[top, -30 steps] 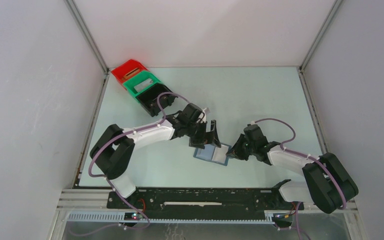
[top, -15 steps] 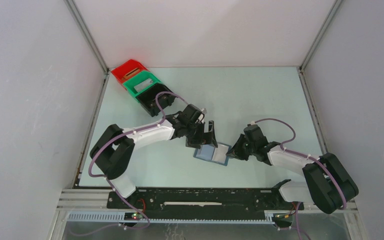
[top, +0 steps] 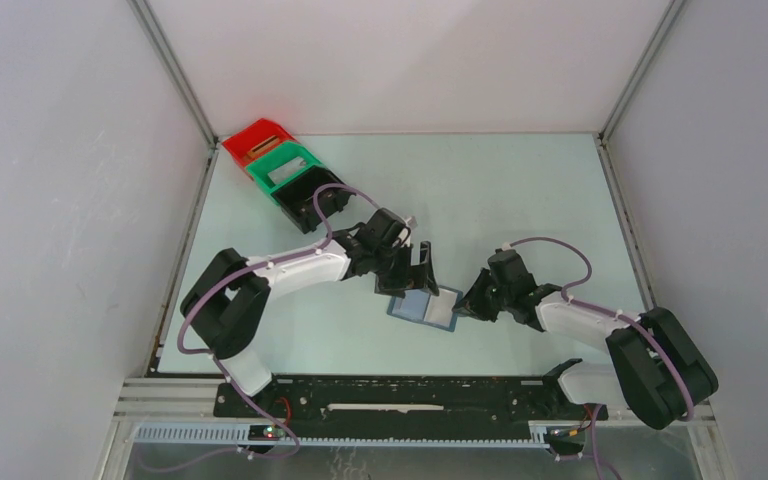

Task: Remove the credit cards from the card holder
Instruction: Open the card holder at the center of the board.

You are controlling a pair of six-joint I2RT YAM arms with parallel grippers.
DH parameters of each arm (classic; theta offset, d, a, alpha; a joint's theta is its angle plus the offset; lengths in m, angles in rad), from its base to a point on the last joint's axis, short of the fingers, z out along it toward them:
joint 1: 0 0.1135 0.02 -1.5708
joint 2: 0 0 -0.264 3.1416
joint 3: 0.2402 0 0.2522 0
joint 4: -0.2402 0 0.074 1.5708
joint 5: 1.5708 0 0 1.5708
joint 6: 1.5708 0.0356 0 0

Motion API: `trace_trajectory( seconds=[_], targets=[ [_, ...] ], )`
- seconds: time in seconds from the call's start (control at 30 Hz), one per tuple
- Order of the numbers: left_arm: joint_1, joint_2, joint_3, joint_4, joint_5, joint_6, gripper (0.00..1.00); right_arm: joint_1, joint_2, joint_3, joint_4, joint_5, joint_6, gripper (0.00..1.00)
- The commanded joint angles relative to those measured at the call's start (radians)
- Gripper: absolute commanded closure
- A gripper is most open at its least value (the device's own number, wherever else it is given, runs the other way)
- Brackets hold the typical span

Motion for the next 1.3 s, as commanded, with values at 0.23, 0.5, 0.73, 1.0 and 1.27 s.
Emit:
trace_trajectory(
  seconds=[0.23, 0.5, 0.73, 1.0, 1.27],
  targets=[
    [-0.012, 0.001, 0.052, -0.023, -0.060, 0.020, 0.01, -0.001, -0.015, -0.016, 0.000, 0.014, -0.011, 0.85],
    [-0.015, 0.026, 0.049, 0.048, 0.063, 0.005, 0.02, -0.001, -0.018, -0.016, -0.005, 0.018, -0.012, 0.85],
    [-0.023, 0.035, 0.044, 0.117, 0.159, -0.013, 0.02, -0.001, -0.030, -0.016, -0.012, 0.022, -0.011, 0.85],
    [-0.053, 0.076, 0.058, 0.172, 0.233, -0.038, 0.02, -0.004, -0.091, -0.019, -0.041, 0.039, -0.007, 0.85],
    [-0.084, 0.138, 0.083, 0.207, 0.264, -0.053, 0.02, -0.047, -0.278, -0.052, -0.132, 0.098, -0.001, 0.79]
  ],
)
